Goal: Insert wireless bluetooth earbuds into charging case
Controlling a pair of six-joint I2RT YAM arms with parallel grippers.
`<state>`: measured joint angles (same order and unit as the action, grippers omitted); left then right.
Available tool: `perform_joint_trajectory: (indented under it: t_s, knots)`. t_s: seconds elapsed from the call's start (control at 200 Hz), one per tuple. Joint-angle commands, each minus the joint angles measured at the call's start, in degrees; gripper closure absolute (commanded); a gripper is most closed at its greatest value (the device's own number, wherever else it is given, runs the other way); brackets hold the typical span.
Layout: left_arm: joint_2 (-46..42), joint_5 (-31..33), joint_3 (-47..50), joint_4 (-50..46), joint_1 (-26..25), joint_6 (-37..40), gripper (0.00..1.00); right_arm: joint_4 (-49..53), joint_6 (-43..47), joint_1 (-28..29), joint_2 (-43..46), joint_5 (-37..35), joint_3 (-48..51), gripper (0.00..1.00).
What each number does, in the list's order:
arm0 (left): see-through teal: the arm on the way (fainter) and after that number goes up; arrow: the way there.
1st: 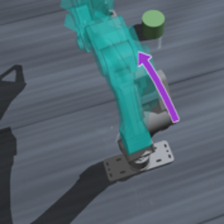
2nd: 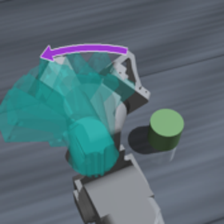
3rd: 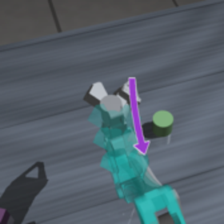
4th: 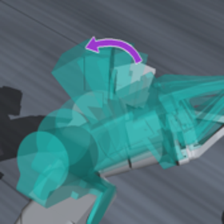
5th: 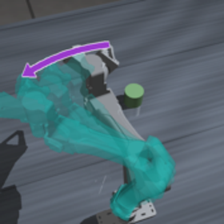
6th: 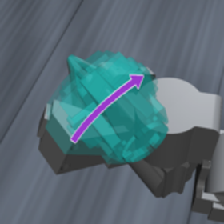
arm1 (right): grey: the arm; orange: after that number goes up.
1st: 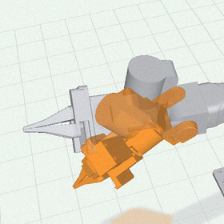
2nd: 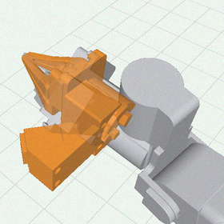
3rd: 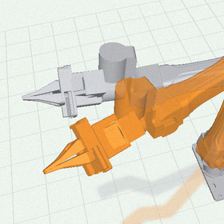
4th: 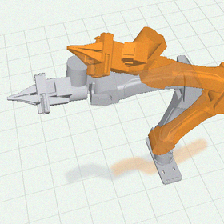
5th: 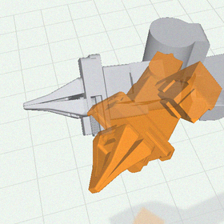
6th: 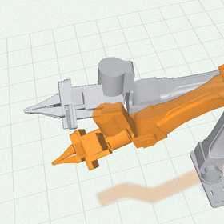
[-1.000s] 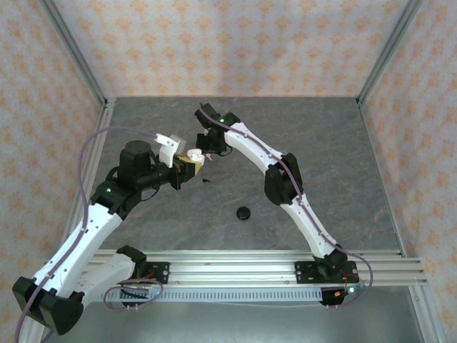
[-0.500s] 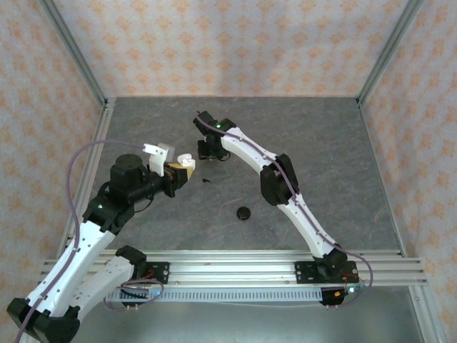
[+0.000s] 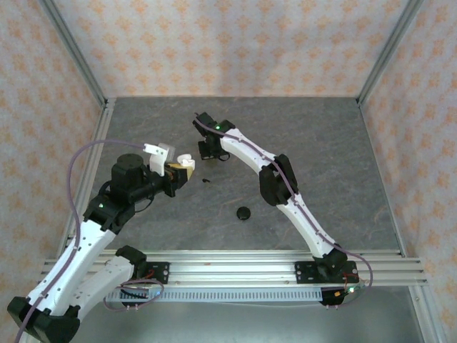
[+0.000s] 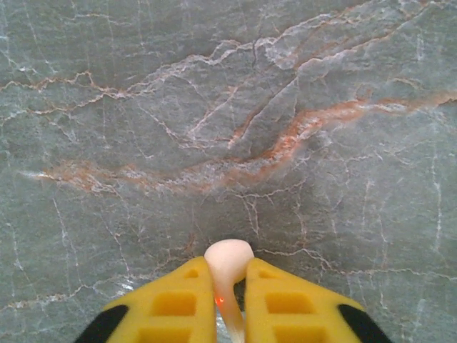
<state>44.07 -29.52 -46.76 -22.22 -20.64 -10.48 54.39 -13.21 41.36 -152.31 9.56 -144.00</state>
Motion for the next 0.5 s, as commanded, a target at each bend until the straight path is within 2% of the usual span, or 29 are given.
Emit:
perform_joint_trajectory:
  t_s: [0.0, 0.155, 0.495]
  knots:
    - [1.2, -0.5, -0.3, 2.2, -0.4, 0.9, 1.00, 4.0, 0.2, -1.0, 1.2, -2.4, 0.9, 0.92]
    - [5.6, -2.7, -1.6, 5.0, -0.5, 1.3, 1.00, 6.7, -1.9, -3.4, 7.4, -4.3, 8.9, 0.93]
    - [17.6, -7.8, -5.9, 10.6, -1.0, 2.0, 1.00, -3.6, -9.1, -9.1, 29.4, -6.8, 46.6, 0.92]
